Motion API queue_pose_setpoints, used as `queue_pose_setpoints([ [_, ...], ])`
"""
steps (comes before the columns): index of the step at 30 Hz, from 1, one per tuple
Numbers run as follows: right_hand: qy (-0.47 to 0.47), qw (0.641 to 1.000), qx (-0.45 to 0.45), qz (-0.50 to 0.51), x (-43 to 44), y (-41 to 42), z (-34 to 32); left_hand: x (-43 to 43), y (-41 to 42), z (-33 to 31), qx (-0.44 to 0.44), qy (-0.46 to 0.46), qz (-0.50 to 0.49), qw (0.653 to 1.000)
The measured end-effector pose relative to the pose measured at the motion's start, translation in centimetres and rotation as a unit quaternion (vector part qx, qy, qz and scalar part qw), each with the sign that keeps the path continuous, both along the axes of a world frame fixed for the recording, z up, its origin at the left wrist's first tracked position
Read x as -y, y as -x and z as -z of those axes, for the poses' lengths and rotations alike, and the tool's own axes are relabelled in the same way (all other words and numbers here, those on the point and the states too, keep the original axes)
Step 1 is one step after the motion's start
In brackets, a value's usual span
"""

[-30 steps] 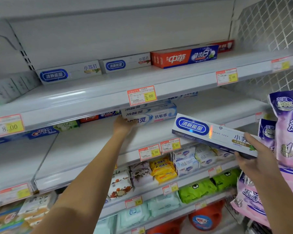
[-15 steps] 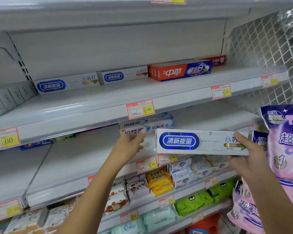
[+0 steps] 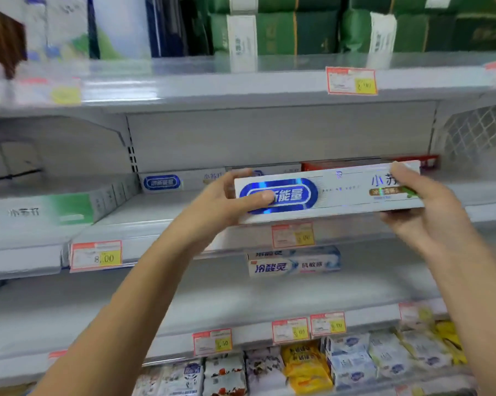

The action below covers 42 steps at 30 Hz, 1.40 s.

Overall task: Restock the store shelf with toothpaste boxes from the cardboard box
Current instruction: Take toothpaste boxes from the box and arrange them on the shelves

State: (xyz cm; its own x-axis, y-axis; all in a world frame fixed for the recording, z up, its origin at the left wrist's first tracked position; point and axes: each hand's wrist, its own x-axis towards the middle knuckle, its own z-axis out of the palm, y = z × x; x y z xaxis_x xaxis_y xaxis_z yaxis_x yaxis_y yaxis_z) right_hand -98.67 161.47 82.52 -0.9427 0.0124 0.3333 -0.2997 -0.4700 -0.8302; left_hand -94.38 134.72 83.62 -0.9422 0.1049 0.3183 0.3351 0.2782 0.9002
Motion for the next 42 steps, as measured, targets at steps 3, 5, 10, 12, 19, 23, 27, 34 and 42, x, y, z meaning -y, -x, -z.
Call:
queue_pose_setpoints([
  [3,-0.091,0.995,-0.02,-0.026,2.6,1.8,-2.2,2.4,0.9,-1.8,-0.029,0.086,-0.055,0.994],
  [5,-0.14,0.988,-0.037,-0.055,4.5,3.1,-3.5,4.6,1.9,-3.0,-0.02,0.119,-0.083,0.989],
  [10,-0.441,0.894,-0.073,0.024,8.9,7.5,-3.2,9.9,4.7,-4.8,-0.012,0.236,-0.146,0.961],
  [12,-0.58,0.805,-0.087,0.089,9.9,9.4,-2.2,11.7,5.9,-4.5,0.021,0.274,-0.178,0.945],
  [19,-0.734,0.669,-0.086,0.088,10.9,11.7,-0.9,15.4,9.4,-3.6,0.073,0.423,-0.27,0.862],
  [23,-0.74,0.663,-0.08,0.079,11.1,12.4,-0.8,14.2,12.1,-2.5,0.062,0.571,-0.311,0.757],
  [27,-0.731,0.672,-0.086,0.086,11.0,12.7,-0.5,11.8,13.5,-1.5,0.093,0.626,-0.316,0.707],
  [34,-0.739,0.659,-0.1,0.094,11.0,12.8,-0.5,12.3,15.0,-2.7,0.023,0.627,-0.259,0.734],
  [42,-0.74,0.659,-0.101,0.09,10.8,13.1,-0.3,13.1,17.4,-1.7,0.035,0.644,-0.319,0.694],
])
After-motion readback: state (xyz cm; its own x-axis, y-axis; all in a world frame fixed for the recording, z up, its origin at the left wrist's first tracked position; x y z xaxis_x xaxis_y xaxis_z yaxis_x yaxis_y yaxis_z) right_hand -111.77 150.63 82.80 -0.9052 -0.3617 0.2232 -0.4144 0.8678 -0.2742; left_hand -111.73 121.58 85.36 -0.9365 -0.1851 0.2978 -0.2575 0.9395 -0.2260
